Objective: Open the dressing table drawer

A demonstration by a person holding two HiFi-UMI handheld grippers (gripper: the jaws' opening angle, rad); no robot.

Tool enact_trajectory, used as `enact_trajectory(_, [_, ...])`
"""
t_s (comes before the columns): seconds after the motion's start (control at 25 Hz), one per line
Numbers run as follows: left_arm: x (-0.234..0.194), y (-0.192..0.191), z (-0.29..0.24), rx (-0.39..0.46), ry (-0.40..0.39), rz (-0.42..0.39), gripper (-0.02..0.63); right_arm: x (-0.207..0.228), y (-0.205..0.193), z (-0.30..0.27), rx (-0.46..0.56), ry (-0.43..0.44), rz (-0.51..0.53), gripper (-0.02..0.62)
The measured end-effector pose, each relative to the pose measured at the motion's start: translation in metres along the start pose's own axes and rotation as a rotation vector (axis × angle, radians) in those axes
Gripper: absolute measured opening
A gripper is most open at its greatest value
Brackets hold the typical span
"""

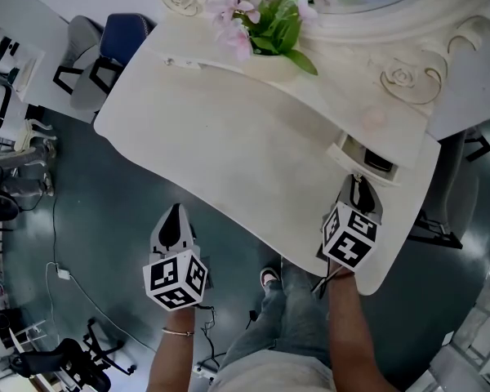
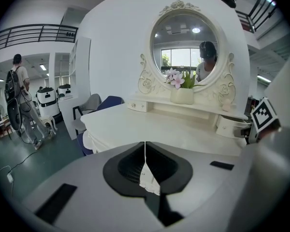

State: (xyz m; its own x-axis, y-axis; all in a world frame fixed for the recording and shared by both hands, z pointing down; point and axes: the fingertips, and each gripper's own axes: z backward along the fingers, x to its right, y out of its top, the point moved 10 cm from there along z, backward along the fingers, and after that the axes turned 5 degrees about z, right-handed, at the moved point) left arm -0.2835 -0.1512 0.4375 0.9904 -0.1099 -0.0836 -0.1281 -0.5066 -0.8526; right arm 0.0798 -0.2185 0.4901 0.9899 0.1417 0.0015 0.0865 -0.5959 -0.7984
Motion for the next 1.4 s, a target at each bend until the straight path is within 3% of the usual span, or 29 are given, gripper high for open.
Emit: enact_trajectory(1.4, [-0.01, -0.013, 0.023, 0.0, 0.024, 0.009, 0.021, -0.005, -0.012, 0.015, 0.009, 0.008, -0.002, 0.1])
